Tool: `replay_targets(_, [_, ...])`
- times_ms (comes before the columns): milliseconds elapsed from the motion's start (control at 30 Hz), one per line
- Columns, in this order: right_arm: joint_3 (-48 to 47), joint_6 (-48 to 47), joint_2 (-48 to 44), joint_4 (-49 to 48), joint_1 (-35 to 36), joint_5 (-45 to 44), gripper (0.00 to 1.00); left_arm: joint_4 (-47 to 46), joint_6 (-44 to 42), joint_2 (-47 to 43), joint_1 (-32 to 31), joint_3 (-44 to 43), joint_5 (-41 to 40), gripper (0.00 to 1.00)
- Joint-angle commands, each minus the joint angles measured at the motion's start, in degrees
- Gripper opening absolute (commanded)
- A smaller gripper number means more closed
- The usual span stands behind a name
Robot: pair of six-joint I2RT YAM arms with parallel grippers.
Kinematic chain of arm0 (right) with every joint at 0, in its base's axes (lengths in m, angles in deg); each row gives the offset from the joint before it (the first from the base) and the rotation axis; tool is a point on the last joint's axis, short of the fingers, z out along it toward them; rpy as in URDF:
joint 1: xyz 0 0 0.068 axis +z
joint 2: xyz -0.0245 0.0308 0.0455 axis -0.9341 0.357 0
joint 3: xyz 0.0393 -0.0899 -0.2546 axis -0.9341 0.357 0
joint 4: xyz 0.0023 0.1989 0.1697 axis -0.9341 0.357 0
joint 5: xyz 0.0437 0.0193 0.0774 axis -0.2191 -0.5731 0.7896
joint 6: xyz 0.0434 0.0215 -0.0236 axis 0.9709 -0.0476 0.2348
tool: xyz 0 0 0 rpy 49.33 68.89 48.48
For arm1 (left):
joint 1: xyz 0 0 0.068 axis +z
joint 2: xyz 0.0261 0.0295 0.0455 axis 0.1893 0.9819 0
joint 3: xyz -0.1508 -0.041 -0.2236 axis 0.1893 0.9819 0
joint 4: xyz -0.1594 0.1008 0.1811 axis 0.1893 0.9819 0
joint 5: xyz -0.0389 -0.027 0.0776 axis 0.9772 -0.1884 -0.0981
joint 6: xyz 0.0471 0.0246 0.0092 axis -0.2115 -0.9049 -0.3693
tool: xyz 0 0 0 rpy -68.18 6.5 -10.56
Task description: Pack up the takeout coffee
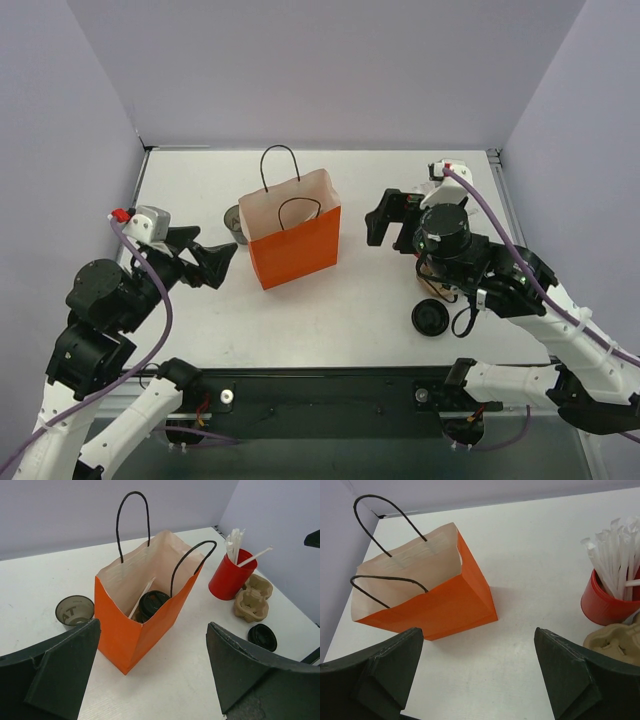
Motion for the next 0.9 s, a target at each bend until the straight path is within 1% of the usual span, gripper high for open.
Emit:
replay_targets(0, [4.34,3.78,-3.87,-2.77,-0.09,-1.56,1.0,-4.68,1.49,-0.28,0.13,0.88,1.67,0.96])
replay_targets(167, [5.92,4.05,-4.49,-4.09,-0.27,0.28,1.0,-4.68,1.13,-0.63,0.13,0.62,1.67,0.96])
replay_targets(767, [7.33,3.78,-5.99,-6.2,-0.35,1.69,1.0,-5.21,0.87,-0.72,0.13,0.18,1.85,0.96])
replay_targets(867, [7.77,4.39,-6.34,-6.29,-0.35,0.82,1.0,-4.94,0.61,-0.89,0.13,0.27,1.85,0.96])
